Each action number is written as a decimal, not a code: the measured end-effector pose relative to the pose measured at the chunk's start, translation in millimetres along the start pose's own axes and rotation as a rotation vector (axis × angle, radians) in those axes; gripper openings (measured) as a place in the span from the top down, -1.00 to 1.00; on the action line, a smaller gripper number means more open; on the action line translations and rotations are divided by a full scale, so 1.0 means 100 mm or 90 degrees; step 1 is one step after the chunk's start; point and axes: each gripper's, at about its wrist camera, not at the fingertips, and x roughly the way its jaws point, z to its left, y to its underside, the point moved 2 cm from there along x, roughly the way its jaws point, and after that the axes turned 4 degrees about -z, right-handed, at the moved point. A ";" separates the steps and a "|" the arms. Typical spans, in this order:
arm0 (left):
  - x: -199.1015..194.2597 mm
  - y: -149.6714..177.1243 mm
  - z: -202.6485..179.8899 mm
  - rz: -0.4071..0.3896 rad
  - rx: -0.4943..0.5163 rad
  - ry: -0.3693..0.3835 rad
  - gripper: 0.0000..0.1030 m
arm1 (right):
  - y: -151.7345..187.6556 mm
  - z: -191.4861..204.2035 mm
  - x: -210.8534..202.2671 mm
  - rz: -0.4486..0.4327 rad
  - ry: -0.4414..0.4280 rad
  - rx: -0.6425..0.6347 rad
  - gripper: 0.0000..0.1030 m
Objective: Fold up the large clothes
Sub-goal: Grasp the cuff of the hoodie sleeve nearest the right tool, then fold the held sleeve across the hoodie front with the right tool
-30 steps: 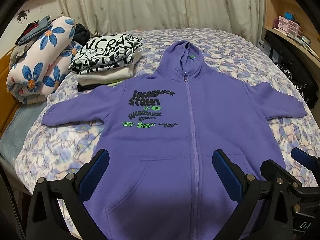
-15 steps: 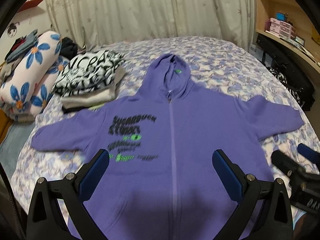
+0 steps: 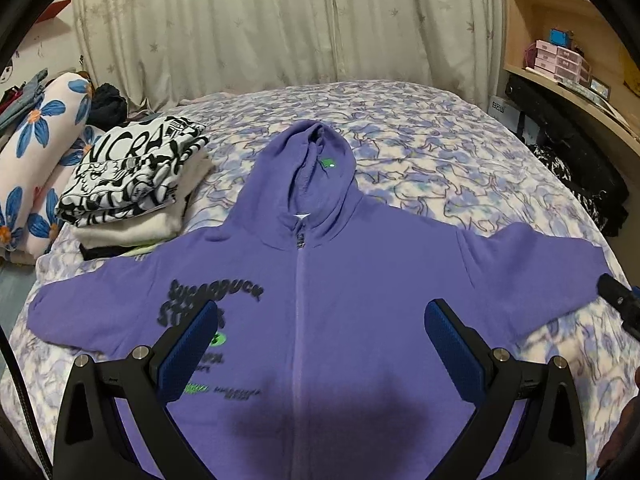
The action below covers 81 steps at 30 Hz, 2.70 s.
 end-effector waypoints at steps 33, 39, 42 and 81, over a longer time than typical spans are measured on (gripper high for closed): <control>0.70 0.19 -0.43 0.004 0.025 -0.008 -0.98 | -0.31 -1.37 1.05 -0.017 -0.050 0.262 0.79; 0.66 0.24 0.11 0.047 -0.064 -0.017 -0.79 | -0.56 0.06 0.35 -0.097 -0.175 0.022 0.79; 0.59 0.29 0.35 0.034 -0.070 -0.044 -0.70 | -0.40 0.80 0.24 -0.086 -0.224 -0.085 0.79; 1.13 0.31 -0.55 0.161 0.040 0.054 -0.70 | 1.25 1.06 0.58 0.111 -0.284 0.011 0.09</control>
